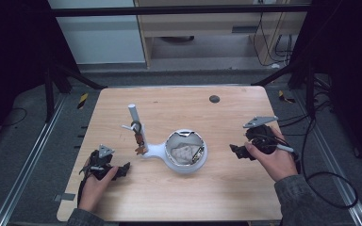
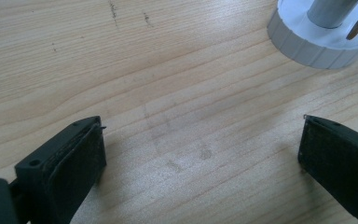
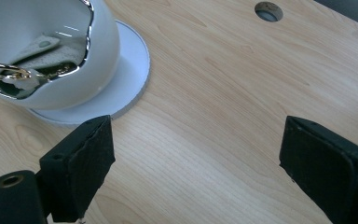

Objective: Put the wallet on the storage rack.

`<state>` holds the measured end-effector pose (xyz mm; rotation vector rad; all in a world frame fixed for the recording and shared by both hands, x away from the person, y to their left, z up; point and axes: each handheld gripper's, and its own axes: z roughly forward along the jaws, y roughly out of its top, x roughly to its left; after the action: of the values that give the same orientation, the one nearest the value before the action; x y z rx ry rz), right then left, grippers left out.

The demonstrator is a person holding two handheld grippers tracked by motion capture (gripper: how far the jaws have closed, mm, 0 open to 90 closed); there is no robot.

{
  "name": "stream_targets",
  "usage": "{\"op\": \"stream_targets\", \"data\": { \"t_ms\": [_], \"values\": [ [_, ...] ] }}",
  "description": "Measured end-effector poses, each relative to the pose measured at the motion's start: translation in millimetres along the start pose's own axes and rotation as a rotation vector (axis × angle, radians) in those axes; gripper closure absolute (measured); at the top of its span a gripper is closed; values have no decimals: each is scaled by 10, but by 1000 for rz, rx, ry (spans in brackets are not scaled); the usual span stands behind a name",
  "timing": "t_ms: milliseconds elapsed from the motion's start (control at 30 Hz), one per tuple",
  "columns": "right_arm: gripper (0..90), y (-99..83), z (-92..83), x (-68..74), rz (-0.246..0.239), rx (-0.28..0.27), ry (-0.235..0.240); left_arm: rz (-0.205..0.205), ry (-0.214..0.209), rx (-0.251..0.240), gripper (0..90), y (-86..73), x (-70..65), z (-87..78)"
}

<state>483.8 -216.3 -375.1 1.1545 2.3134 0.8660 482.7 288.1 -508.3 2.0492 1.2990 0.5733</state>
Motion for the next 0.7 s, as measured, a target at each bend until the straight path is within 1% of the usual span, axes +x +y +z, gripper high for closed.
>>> {"op": "stream_targets", "data": {
  "t_ms": [167, 233, 333, 567, 600, 667, 700],
  "values": [
    [101, -98, 35, -42, 18, -6, -10, -3, 0, -2, 0, 0, -2, 2],
    [101, -112, 41, -50, 19, -6, -12, 0, 0, 1, 0, 0, 0, 0],
    [101, -184, 72, -76, 36, -5, -17, -3, 0, -2, 0, 0, -2, 2],
    [101, -285, 123, -107, 59, -3, -17, -3, 0, -1, 0, 0, -3, 2],
    [100, -324, 142, -119, 72, -2, -15, -2, 0, -1, 0, 0, -2, 2],
    [100, -342, 149, -124, 77, 1, -13, -2, 0, -2, 0, 0, -3, 2],
    [99, -382, 172, -131, 86, 4, -19, -2, 0, -1, 0, 0, -3, 2]
  ]
}}
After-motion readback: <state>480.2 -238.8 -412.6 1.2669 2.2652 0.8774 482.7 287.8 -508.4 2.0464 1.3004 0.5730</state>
